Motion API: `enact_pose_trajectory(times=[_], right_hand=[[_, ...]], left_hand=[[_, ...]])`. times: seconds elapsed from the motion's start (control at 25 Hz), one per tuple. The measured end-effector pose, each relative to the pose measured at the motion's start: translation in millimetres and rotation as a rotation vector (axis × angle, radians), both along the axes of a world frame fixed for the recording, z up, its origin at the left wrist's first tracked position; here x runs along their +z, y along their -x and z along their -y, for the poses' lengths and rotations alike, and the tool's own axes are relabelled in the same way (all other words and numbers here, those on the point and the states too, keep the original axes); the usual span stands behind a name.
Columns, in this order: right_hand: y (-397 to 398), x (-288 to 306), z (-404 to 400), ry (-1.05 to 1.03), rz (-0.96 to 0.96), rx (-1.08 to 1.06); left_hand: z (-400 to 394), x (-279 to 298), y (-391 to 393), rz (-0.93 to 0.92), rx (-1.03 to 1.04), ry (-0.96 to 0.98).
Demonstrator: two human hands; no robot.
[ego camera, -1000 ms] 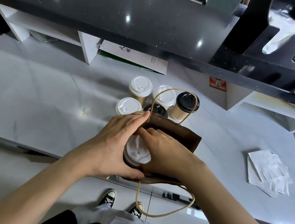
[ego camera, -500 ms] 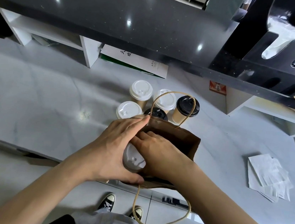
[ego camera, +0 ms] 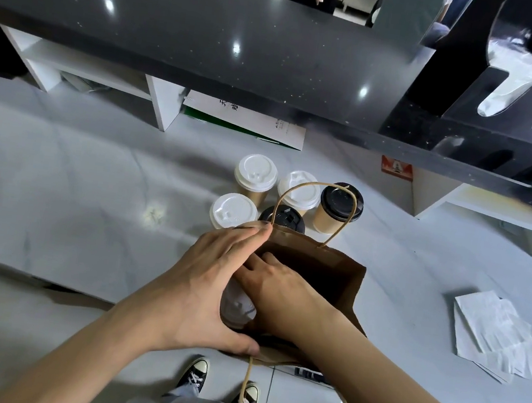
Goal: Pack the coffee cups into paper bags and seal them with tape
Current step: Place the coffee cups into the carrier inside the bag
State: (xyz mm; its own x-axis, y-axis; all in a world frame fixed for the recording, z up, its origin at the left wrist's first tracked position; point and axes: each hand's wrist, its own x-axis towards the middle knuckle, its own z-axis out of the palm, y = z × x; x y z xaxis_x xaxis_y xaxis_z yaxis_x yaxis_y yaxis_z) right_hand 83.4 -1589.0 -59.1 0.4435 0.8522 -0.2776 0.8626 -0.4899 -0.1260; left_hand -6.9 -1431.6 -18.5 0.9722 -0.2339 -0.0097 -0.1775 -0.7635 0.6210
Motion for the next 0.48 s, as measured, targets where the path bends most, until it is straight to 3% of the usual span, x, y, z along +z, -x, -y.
enact_pose_trajectory(times=[0.48], right_hand=[[0.1, -2.0, 4.7, -0.034, -0.014, -0.026]], left_hand=[[2.6, -0.2, -0.3, -0.002, 0.024, -0.036]])
